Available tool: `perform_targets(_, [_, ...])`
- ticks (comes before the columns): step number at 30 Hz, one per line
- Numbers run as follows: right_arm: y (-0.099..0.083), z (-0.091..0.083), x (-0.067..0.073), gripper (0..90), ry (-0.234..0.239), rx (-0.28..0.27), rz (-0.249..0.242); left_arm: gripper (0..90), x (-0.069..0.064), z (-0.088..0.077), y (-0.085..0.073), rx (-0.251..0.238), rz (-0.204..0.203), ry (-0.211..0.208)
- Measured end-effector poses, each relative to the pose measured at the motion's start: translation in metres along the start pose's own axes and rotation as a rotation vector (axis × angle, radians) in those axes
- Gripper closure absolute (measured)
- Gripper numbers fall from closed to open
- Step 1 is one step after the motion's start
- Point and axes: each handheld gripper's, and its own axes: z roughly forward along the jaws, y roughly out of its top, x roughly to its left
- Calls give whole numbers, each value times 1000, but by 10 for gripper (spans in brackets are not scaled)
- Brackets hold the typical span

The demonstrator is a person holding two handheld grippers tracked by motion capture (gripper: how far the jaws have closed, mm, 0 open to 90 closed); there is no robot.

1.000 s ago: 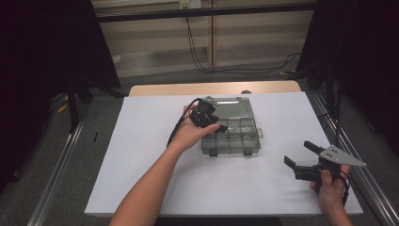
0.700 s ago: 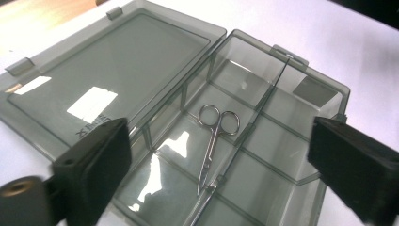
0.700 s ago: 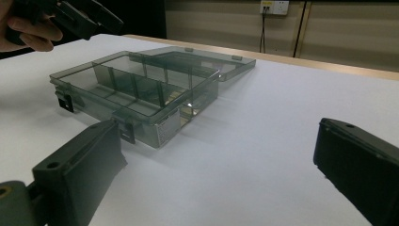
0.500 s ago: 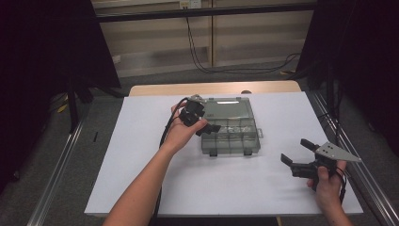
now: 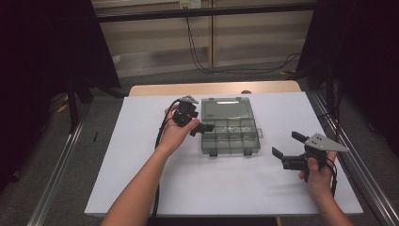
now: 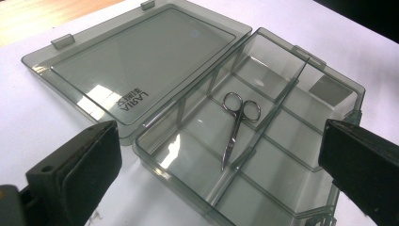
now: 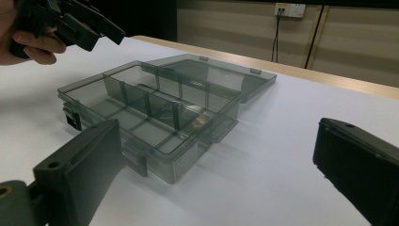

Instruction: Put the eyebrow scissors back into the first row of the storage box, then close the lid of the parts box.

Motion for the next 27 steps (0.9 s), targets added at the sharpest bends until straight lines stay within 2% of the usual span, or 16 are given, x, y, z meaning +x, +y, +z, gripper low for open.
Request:
perform_targets(4, [4,6,-1,0,10,8,11,0,1,0,-2,-6,-13,-4])
perform_targets(6, [7,9,-1,0,-44,9,42,0,2,-1,-3,-8,-16,-5])
perform_targets(8, [9,13,-3,0,-52,16,85,0,2,-3,-3,3,-16,-8])
perform_targets(10, [12,16,-5,0,-24,21,111,0,4,-3,-4,0,-11,-6])
perform_targets(11, [14,19,-5,0,-1,24,108,0,4,-3,-4,-15,-18,-5])
perform_targets(13, [17,23,-5,0,13,35,94,0,4,-3,-4,-16,-15,-8])
perform_targets(14, [18,25,-5,0,9,35,91,0,3,-2,-5,-18,-26,-4])
perform_targets(19, [25,36,-6,0,-5,55,88,0,4,-1,-4,-13,-29,-7])
perform_targets(23, [29,44,-11,0,-5,60,111,0,4,2,-4,-26,-37,-8])
perform_targets(27, [37,52,-14,0,2,56,113,0,6,4,-5,-34,-53,-1])
